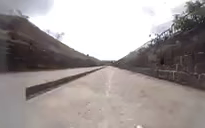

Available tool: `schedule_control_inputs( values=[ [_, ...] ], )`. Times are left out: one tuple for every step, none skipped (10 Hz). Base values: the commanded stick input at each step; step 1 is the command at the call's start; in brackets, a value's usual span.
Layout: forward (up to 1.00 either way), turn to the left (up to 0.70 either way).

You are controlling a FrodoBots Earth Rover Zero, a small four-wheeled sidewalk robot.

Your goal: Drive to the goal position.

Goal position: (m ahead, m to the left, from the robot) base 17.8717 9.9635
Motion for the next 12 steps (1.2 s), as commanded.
schedule_control_inputs(
  values=[
    [1.0,0.0],
    [1.0,-0.13],
    [1.0,-0.26],
    [1.0,-0.27],
    [1.0,-0.27],
    [1.0,0.0],
    [1.0,0.0],
    [1.0,0.0],
    [1.0,0.0],
    [1.0,0.0],
    [1.0,0.0],
    [1.0,0.0]
  ],
)
